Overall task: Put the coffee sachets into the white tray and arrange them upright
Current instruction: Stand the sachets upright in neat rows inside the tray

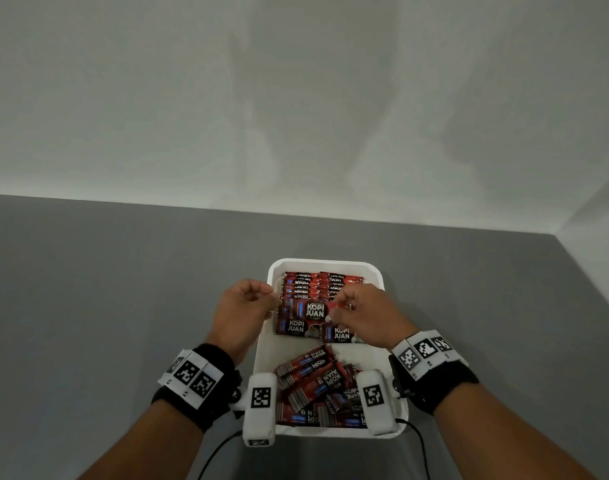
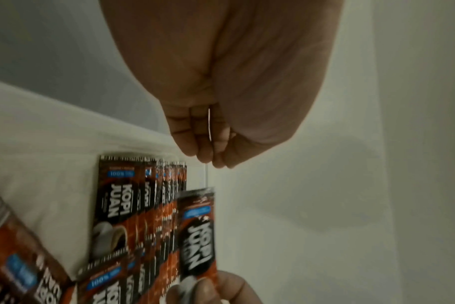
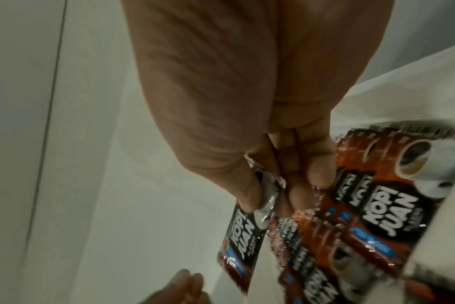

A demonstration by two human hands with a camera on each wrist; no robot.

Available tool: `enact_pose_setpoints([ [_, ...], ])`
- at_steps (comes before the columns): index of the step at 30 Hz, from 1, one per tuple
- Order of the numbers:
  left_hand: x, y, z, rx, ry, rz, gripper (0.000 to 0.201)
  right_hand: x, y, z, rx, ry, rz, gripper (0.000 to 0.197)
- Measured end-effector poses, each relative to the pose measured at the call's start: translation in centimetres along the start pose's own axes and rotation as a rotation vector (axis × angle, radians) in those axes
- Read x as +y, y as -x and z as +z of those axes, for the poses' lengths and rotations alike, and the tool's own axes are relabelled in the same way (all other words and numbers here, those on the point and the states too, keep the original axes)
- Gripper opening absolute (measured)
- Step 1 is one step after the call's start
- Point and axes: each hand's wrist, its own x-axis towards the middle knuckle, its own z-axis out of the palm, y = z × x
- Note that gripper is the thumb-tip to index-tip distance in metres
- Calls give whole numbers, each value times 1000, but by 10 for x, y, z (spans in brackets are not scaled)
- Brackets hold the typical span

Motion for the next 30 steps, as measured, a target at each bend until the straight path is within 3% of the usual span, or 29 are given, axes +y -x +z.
enact_pose_setpoints([
  [8, -11, 1, -6, 28, -140, -27, 8, -4, -26, 47, -151, 233, 16, 7],
  [15, -9, 10, 0, -16, -295, -5, 8, -1, -32, 55, -95, 399, -41, 8],
  [17, -6, 14, 5, -108, -406, 23, 9, -1, -30, 55, -68, 398, -46, 6],
  [22, -2, 26, 21, -587, -996, 174, 13, 6, -18, 40, 40, 290, -36, 17],
  [24, -6, 29, 27, -700, -1066, 190, 13, 12, -5, 28, 41, 245, -25, 10],
  [27, -15, 32, 33, -771, -1065, 184, 27, 22, 21, 14, -34, 278, -27, 2],
  [30, -24, 29, 38, -757, -1094, 228, 41, 35, 44, 12, -125, 304, -8, 12],
])
